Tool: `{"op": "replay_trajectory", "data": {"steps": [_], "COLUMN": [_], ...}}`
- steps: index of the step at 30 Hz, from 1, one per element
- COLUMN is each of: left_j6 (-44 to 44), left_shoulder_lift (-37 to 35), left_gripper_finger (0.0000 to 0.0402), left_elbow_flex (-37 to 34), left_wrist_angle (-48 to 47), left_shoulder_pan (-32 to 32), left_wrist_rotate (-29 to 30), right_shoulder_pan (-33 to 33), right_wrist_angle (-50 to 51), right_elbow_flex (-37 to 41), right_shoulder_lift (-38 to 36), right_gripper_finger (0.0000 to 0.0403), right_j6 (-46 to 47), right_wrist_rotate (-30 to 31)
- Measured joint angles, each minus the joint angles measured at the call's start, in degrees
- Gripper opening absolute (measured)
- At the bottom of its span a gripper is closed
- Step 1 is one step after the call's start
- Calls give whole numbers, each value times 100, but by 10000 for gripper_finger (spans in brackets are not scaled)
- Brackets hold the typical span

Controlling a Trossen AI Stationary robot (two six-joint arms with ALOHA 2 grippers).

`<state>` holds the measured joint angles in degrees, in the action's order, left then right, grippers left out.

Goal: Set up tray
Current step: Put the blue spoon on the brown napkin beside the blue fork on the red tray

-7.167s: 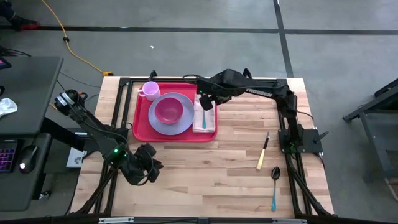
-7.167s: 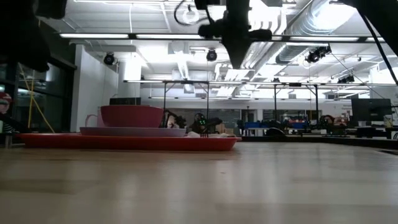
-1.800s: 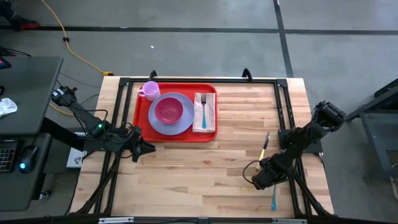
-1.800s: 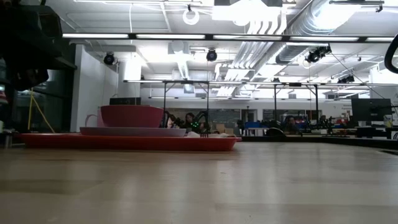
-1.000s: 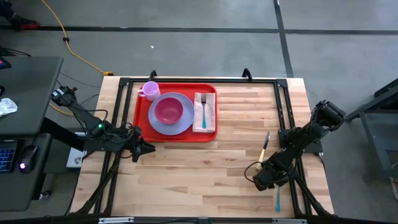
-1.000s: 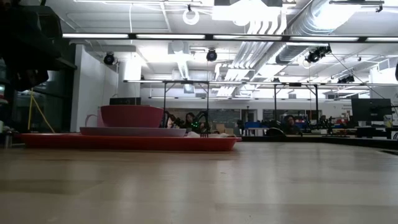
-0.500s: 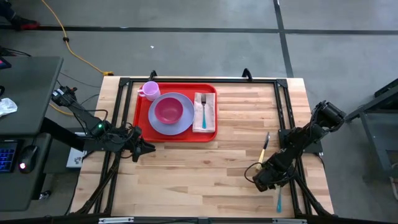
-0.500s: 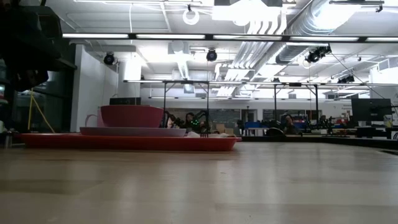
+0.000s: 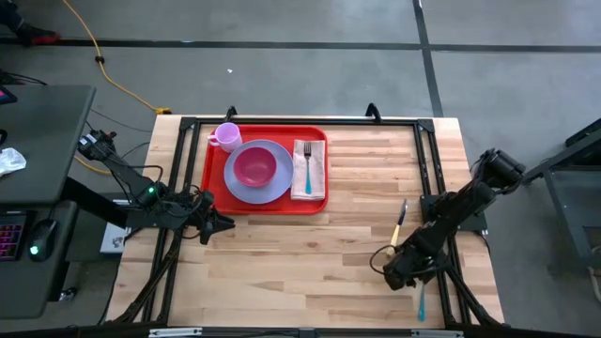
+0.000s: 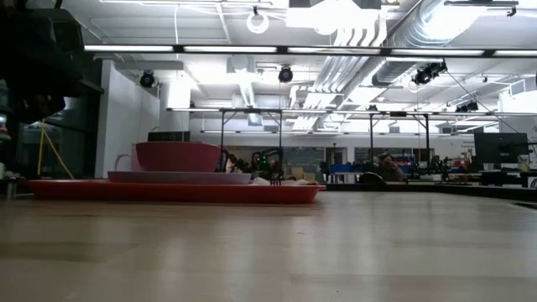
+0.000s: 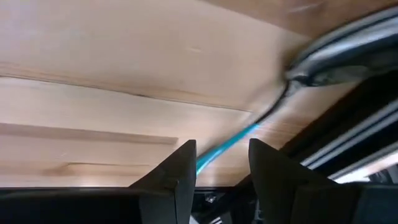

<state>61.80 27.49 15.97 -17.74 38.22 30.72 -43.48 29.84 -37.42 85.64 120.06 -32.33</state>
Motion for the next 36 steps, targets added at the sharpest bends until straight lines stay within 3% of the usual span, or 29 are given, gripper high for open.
{"op": "replay_trajectory", "data": {"steps": [9,18,36], "left_j6": [-18,-43,-5], "left_shoulder_lift": [0,2,2], "left_gripper_finger": [129,129,129], "left_elbow_flex": [0,0,0], "left_wrist_angle": [0,-48,-54], "left_shoulder_pan": [2,0,2], "left_wrist_rotate": [9,11,13], "right_shoulder_pan": [-112,-245,-299], "right_wrist_angle": [1576,1279,-375], "right_elbow_flex": [-552,-536,592], "right_shoulder_lift": [-179,-25,-26], "right_gripper_finger": [126,126,126], "right_j6": [-34,6,165], "right_wrist_rotate": [227,390,208]}}
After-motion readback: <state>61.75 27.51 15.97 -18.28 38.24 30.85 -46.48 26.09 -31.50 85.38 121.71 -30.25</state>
